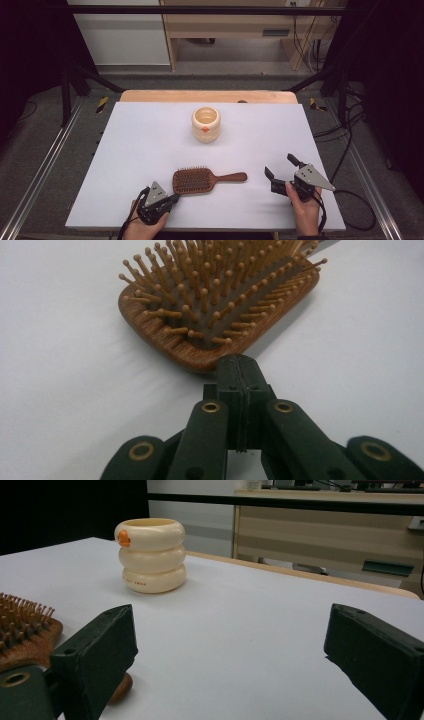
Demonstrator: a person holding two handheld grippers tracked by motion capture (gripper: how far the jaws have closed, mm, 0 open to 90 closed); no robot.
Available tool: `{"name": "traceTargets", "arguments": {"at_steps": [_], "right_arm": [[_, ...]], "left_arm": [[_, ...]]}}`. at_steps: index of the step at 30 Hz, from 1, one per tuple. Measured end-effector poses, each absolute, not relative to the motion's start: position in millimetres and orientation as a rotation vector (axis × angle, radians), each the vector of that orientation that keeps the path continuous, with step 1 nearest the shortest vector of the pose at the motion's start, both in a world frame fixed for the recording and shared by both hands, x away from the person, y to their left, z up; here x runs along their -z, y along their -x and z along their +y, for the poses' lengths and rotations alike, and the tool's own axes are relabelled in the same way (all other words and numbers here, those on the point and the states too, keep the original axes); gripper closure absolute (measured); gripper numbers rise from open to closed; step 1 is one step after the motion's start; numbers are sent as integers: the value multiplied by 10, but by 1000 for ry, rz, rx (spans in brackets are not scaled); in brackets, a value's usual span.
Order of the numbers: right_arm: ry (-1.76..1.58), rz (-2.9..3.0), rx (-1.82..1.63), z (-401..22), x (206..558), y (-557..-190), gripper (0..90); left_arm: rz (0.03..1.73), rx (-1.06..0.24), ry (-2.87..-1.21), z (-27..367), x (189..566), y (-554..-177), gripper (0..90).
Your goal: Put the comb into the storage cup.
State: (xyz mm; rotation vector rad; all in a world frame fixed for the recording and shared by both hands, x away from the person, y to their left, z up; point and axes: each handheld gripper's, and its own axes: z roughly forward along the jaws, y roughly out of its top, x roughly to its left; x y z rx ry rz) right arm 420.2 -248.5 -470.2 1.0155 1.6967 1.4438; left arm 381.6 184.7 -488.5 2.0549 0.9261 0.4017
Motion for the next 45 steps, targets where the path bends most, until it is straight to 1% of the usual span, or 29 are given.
{"name": "traceTargets", "arguments": {"at_steps": [13,23,27,45], "right_arm": [[-1014,1705,-1442,-2479,4709,-4212,69],[-1018,1705,-1443,-2476,4710,-4214,69],[-1015,1708,-1441,-2475,4713,-4218,69],[-1017,1713,-1441,-2473,4716,-4219,70]], "left_arm": [[956,-427,-2046,1881,4883,-3933,898],[996,-405,-2028,1904,4868,-3980,897],[1001,-422,-2033,1915,4843,-4023,897],[1039,-407,-2029,1958,4832,-4178,896]]}}
